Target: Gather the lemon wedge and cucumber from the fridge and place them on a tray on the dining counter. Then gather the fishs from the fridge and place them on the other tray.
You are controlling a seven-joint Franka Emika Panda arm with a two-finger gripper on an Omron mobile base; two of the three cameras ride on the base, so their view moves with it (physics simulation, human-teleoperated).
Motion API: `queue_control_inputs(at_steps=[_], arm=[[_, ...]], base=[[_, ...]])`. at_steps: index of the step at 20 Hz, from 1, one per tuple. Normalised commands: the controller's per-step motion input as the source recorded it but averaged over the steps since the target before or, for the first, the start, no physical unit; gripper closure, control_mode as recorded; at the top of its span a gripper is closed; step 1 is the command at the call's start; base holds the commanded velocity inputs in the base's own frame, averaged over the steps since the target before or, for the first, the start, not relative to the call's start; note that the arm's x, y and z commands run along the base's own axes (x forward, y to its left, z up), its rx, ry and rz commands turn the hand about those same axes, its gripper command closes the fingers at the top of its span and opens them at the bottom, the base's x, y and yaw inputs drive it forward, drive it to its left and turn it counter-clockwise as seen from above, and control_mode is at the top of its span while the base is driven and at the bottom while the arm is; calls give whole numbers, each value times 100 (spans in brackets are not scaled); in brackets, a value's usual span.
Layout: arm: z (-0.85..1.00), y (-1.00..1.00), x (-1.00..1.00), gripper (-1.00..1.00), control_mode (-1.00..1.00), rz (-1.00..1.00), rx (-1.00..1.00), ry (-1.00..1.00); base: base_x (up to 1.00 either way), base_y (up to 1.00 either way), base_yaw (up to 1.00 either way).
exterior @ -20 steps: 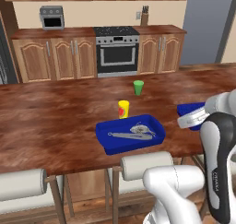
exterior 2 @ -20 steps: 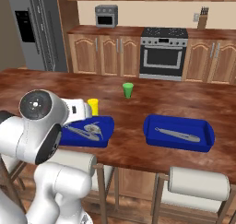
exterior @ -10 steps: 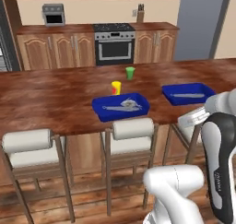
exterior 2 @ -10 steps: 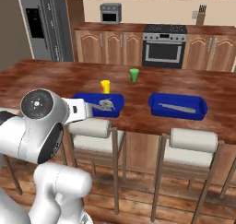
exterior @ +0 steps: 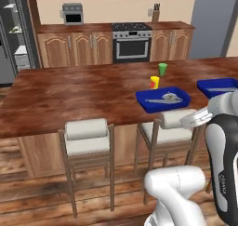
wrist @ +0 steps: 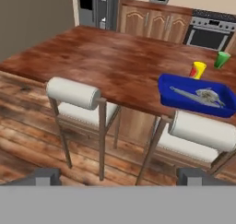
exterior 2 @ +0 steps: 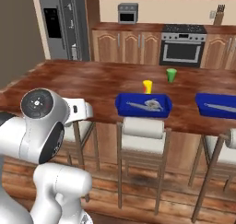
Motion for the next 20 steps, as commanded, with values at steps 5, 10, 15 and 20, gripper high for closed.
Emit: queue_control_inputs(at_steps=[5,10,15,20], arm=[[0,0,0,-100,100,0,0,0],[0,0,0,-100,100,0,0,0],[0,0,0,-100,100,0,0,0],[0,0,0,-100,100,0,0,0]], base=[[11,100,0],[17,100,0],[17,100,0],[17,100,0]])
